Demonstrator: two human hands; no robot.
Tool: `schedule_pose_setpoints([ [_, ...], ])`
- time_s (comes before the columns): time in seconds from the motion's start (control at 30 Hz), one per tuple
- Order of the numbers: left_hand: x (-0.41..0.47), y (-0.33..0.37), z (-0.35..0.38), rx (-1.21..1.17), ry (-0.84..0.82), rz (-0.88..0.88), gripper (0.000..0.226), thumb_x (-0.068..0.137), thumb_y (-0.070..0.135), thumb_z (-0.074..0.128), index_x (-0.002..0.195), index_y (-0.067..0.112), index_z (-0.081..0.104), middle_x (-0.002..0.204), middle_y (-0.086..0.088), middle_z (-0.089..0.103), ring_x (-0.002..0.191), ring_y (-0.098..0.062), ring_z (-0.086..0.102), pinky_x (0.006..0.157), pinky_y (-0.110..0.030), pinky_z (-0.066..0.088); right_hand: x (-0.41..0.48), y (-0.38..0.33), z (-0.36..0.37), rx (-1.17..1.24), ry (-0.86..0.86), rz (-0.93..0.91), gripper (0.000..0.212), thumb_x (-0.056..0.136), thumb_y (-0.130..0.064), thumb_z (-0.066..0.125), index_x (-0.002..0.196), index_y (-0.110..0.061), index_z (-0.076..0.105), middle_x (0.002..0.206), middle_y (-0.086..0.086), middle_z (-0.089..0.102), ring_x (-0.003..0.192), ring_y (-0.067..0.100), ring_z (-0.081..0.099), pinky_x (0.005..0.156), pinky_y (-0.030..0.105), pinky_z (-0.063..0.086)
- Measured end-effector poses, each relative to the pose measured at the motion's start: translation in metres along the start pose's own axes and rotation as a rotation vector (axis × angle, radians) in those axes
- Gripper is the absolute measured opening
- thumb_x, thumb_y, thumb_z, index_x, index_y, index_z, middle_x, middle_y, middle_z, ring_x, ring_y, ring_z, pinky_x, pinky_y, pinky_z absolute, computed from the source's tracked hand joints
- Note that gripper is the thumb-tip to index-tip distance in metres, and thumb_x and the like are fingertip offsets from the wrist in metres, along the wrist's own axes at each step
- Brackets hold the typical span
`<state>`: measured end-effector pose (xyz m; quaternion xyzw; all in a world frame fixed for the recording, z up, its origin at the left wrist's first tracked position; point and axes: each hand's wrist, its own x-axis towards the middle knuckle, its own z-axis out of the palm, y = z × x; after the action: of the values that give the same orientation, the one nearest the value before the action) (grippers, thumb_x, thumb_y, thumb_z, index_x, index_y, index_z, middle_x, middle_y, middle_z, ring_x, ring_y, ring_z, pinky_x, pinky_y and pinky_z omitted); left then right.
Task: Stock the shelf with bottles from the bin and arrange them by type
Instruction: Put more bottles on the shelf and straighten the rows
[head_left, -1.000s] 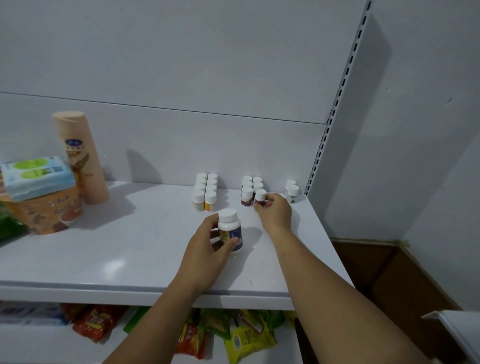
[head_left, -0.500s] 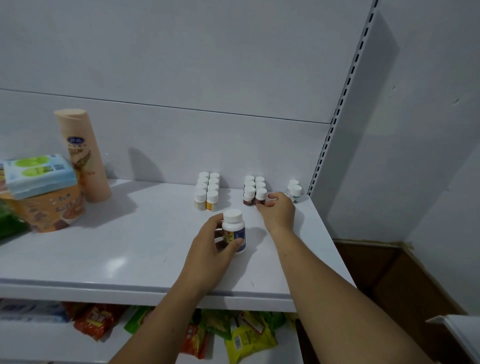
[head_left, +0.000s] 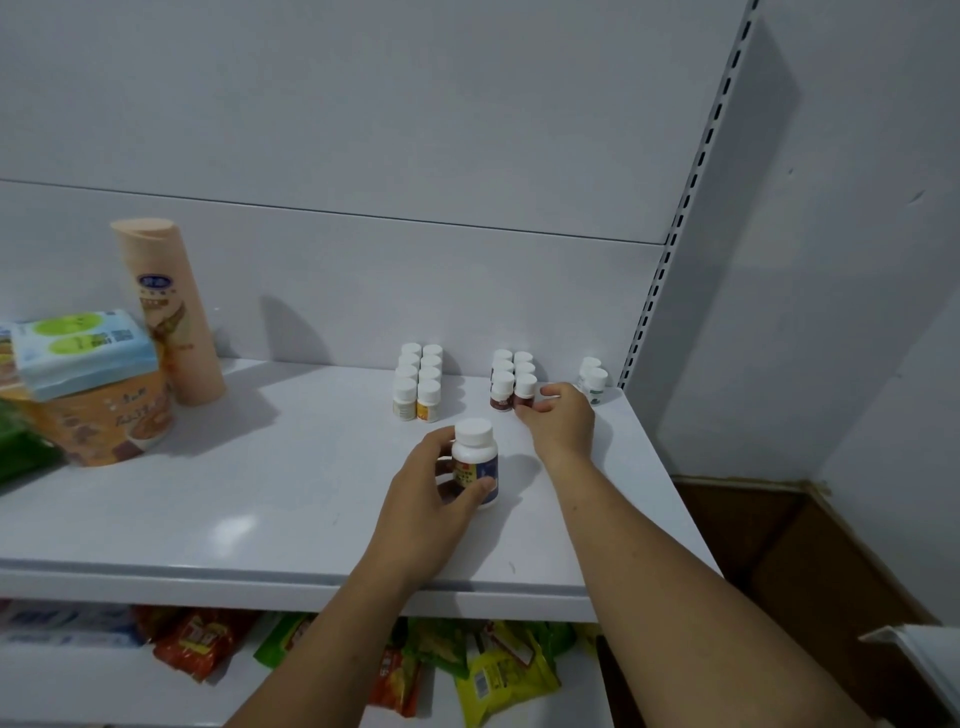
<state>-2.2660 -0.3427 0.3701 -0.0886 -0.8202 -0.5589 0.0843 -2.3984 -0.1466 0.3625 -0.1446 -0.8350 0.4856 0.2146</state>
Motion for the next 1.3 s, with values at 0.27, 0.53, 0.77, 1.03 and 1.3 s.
schedule_pose_setpoints([
  [0.27,0.003,-0.003,-0.002,-0.055,-0.028,0.019,0.060,0.092,0.030,0.081,0.144,0.036,0.051,0.137,0.018,0.061,0.121,-0.004,0.061,0.098,-0.019,0.054,-0.005,-0.014,-0.017,-0.027,-0.147,0.096,0.060,0.081,-0.030,0.088,0.130,-0.013,0.058,0.106,-0.001,0.067,0.104,0.020,0.065,0.094,0.031,0.049],
  [0.53,0.000,0.006,-0.016,-0.153,-0.088,0.093,0.055,0.092,0.031,0.080,0.142,0.032,0.056,0.129,0.016,0.067,0.115,-0.002,0.065,0.094,-0.018,0.058,-0.138,-0.067,-0.087,0.036,-0.282,-0.057,0.032,0.103,-0.037,0.061,0.134,-0.027,0.063,0.119,-0.014,0.064,0.105,-0.007,0.057,0.093,0.021,0.048],
  [0.77,-0.063,0.066,0.013,-0.243,-0.253,0.350,0.058,0.091,0.026,0.082,0.143,0.032,0.058,0.130,0.020,0.067,0.115,-0.005,0.068,0.093,-0.022,0.058,-0.240,-0.077,-0.167,0.131,-0.123,-0.015,0.053,0.092,-0.038,0.077,0.140,-0.040,0.056,0.130,-0.022,0.065,0.114,-0.003,0.063,0.091,0.021,0.055],
  [1.03,-0.201,0.176,0.094,-0.280,-0.763,0.660,0.080,0.084,0.040,0.083,0.153,0.045,0.042,0.142,0.041,0.047,0.130,0.021,0.045,0.103,-0.004,0.040,-0.386,-0.054,-0.333,0.009,0.461,0.068,0.034,0.089,-0.030,0.079,0.122,-0.031,0.070,0.109,-0.018,0.075,0.099,-0.002,0.071,0.079,0.016,0.058],
  [1.3,-0.326,0.219,0.124,-0.021,-0.871,1.057,0.078,0.092,0.072,0.056,0.159,0.039,0.036,0.161,0.018,0.042,0.148,-0.005,0.036,0.122,-0.035,0.034,-0.566,-0.033,-0.433,-0.198,0.747,0.161,0.041,0.091,-0.036,0.076,0.130,-0.028,0.067,0.121,-0.017,0.071,0.104,0.000,0.068,0.079,0.023,0.060],
])
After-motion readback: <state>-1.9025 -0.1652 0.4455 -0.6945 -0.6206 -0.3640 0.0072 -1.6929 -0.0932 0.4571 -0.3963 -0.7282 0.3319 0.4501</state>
